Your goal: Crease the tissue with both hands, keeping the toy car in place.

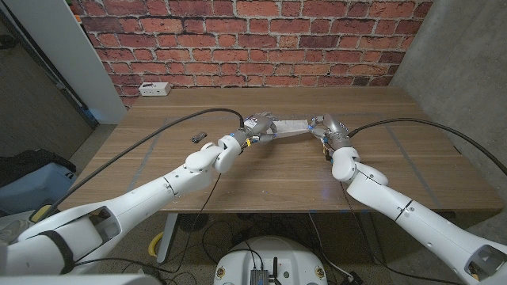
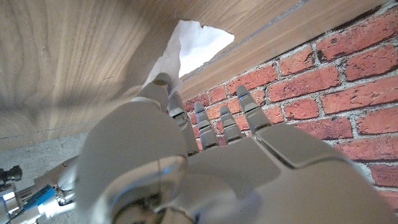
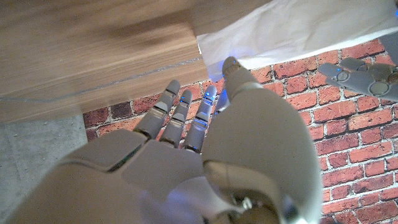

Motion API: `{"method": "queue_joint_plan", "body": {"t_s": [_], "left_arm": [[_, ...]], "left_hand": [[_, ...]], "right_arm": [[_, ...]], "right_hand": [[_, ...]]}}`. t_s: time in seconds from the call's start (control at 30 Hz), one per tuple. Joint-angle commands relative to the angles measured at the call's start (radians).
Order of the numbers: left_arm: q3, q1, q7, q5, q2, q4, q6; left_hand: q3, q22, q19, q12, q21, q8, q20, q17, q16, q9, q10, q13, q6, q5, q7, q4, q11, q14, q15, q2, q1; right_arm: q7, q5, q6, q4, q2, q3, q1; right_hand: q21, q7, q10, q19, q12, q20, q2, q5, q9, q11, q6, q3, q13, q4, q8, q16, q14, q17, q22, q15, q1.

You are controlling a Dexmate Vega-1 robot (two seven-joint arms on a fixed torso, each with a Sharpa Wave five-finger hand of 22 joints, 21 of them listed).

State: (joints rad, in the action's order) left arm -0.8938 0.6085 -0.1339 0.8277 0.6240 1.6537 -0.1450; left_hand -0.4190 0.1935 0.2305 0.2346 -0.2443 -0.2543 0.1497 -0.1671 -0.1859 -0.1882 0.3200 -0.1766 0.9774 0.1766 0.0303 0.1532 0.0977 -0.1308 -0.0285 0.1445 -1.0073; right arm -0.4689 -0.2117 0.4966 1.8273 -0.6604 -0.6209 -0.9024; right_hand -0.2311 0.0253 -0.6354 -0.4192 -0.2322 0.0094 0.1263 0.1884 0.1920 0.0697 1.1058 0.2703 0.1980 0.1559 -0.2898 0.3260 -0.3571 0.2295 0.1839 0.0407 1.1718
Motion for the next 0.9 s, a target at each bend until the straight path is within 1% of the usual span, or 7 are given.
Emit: {"method": "queue_joint_plan", "body": {"t_s": [0.03,0.13,0.2,0.23,0.43,0.67,0.9], "left_arm": [[0.024,0.028,0.039,0.023,0.031,0.099,-0.010],[0.030,0.035,0.057,0.029,0.035,0.119,-0.014],[0.034,0.040,0.064,0.032,0.037,0.130,-0.015],[0.036,0.043,0.070,0.035,0.038,0.137,-0.018],[0.051,0.069,0.104,0.049,0.052,0.187,-0.038],[0.075,0.106,0.148,0.051,0.069,0.245,-0.069],[0.083,0.123,0.165,0.074,0.064,0.252,-0.102]], "left_hand": [[0.002,0.001,0.011,0.009,-0.007,0.001,-0.005,0.001,-0.005,0.000,0.024,-0.003,0.021,-0.002,-0.009,0.009,0.003,-0.016,0.010,0.005,-0.010],[0.004,0.000,0.015,0.010,-0.008,0.008,-0.008,0.001,-0.004,0.003,0.045,-0.002,0.030,0.000,-0.008,0.015,0.019,-0.023,0.016,-0.001,-0.018],[0.005,0.000,0.018,0.010,-0.008,0.011,-0.012,0.001,-0.004,0.004,0.055,-0.002,0.037,0.001,-0.010,0.016,0.020,-0.027,0.021,-0.004,-0.021],[0.006,0.000,0.019,0.009,-0.008,0.013,-0.012,0.002,-0.004,0.005,0.060,-0.002,0.043,0.002,-0.020,0.018,0.021,-0.032,0.024,-0.006,-0.024],[0.007,0.000,0.023,0.008,-0.008,0.020,-0.014,0.002,-0.004,0.007,0.077,-0.002,0.051,0.004,-0.021,0.021,0.021,-0.039,0.029,-0.011,-0.034],[0.009,0.000,0.025,0.006,-0.008,0.028,-0.017,0.002,-0.002,0.009,0.092,-0.001,0.063,0.006,-0.034,0.024,0.026,-0.043,0.034,-0.017,-0.044],[0.010,0.000,0.026,0.002,-0.008,0.036,-0.018,0.002,0.000,0.009,0.095,-0.001,0.059,0.007,-0.030,0.023,0.027,-0.043,0.037,-0.019,-0.049]], "right_arm": [[-0.038,0.003,0.049,0.089,-0.035,0.036,-0.077],[-0.056,0.003,0.056,0.109,-0.040,0.049,-0.099],[-0.064,0.003,0.064,0.121,-0.044,0.055,-0.110],[-0.068,0.001,0.066,0.125,-0.046,0.058,-0.115],[-0.071,-0.013,0.078,0.153,-0.065,0.060,-0.131],[-0.049,-0.043,0.098,0.169,-0.086,0.043,-0.119],[-0.024,-0.067,0.089,0.148,-0.085,0.021,-0.086]], "right_hand": [[0.004,0.090,0.008,0.002,0.003,0.000,0.009,-0.001,0.005,-0.003,0.088,-0.002,0.002,-0.006,0.001,0.003,0.004,0.003,0.003,0.104,0.003],[0.004,0.091,0.008,0.002,0.004,0.001,0.009,-0.002,0.006,-0.004,0.087,-0.003,0.002,-0.006,0.000,0.003,0.004,0.003,0.003,0.104,0.003],[0.004,0.089,0.009,0.001,0.005,0.001,0.009,-0.002,0.006,-0.004,0.088,-0.003,0.002,-0.007,0.000,0.003,0.004,0.003,0.003,0.104,0.002],[0.004,0.090,0.008,0.001,0.004,0.002,0.009,-0.002,0.006,-0.004,0.087,-0.004,0.002,-0.007,0.001,0.003,0.004,0.003,0.003,0.103,0.002],[0.004,0.089,0.008,0.002,0.006,0.002,0.009,-0.002,0.007,-0.004,0.085,-0.005,0.003,-0.007,0.002,0.004,0.006,0.004,0.003,0.103,0.002],[0.004,0.084,0.008,0.002,0.007,0.004,0.008,-0.002,0.008,-0.005,0.086,-0.007,0.003,-0.008,0.003,0.004,0.007,0.005,0.003,0.102,0.000],[0.005,0.081,0.009,0.004,0.009,0.005,0.008,-0.002,0.008,-0.004,0.084,-0.010,0.004,-0.010,0.005,0.004,0.009,0.006,0.003,0.100,-0.003]]}}
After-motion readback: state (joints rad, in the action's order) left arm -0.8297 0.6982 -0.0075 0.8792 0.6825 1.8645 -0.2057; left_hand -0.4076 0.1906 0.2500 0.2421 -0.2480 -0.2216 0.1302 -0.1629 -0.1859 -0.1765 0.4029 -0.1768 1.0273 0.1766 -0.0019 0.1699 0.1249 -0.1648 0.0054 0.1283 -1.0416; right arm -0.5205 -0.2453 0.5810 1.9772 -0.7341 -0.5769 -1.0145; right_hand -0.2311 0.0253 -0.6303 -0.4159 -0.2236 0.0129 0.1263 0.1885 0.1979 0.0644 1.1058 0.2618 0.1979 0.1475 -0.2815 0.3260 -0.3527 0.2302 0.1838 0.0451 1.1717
